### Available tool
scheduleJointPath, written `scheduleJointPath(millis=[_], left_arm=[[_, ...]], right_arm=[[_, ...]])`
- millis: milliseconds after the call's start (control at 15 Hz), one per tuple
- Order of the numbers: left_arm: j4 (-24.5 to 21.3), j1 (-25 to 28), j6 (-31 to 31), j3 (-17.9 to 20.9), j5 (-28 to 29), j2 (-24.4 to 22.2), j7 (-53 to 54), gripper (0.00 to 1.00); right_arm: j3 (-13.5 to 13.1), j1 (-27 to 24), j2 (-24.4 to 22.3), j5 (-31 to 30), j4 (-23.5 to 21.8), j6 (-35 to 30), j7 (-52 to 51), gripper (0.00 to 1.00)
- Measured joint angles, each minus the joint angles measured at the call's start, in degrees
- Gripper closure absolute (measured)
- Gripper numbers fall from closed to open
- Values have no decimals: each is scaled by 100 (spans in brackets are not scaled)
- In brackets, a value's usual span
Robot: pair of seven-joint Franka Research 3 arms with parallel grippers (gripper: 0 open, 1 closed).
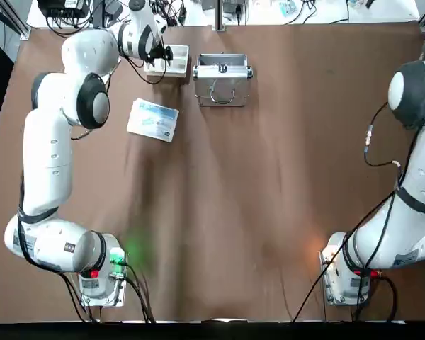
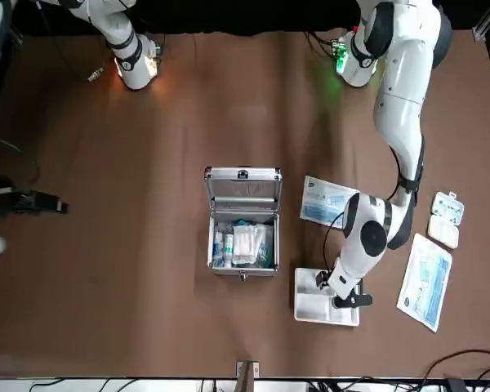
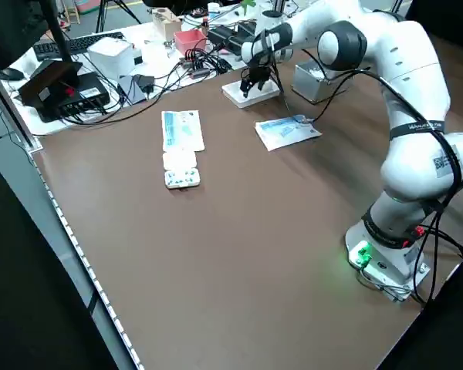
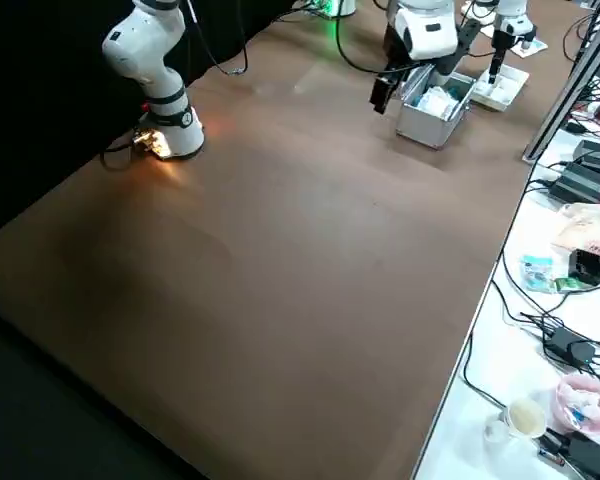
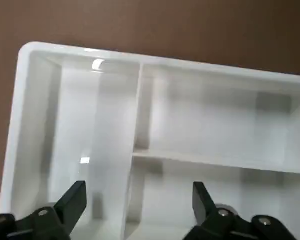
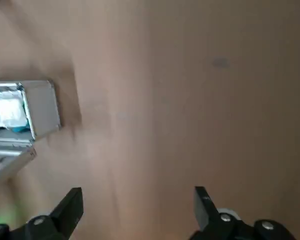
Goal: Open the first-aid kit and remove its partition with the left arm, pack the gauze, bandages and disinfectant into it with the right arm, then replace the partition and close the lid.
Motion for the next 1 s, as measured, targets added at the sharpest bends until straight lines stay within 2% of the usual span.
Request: scheduleJointPath(millis=[67, 200, 267, 333, 400, 467, 533, 667, 733, 800, 1000], left_arm=[[4, 0, 24, 0, 1, 24, 9, 7], [17, 0, 37, 2, 5, 38, 25, 15], [23, 0, 37, 2, 7, 38, 51, 15], [29, 0, 37, 3, 7, 38, 92, 19], [32, 0, 37, 4, 7, 38, 113, 19], [35, 0, 37, 4, 7, 38, 115, 22], [36, 0, 37, 4, 7, 38, 117, 32], [40, 0, 37, 4, 8, 39, 122, 37], [43, 0, 37, 4, 8, 39, 122, 45], [43, 0, 37, 4, 8, 39, 123, 55], [48, 0, 37, 4, 8, 39, 123, 61]], right_arm=[[311, -221, -89, -213, -14, -60, -3, 2], [1116, -636, -284, -908, -95, -117, 0, 2], [1485, -760, -396, -1271, -191, -116, 10, 2], [1752, -826, -512, -1508, -316, -93, 32, 2], [1963, -885, -648, -1640, -495, -5, 53, 2], [2114, -950, -806, -1691, -728, 149, 61, 2], [2204, -1006, -998, -1725, -1030, 358, 62, 2], [2198, -1073, -1555, -1745, -1825, 878, 61, 2], [2152, -1078, -1836, -1745, -2152, 1001, 45, 2], [2125, -1076, -2064, -1745, -2376, 1044, 36, 2], [1919, -922, -2407, -1745, -2604, 1072, 34, 2]])
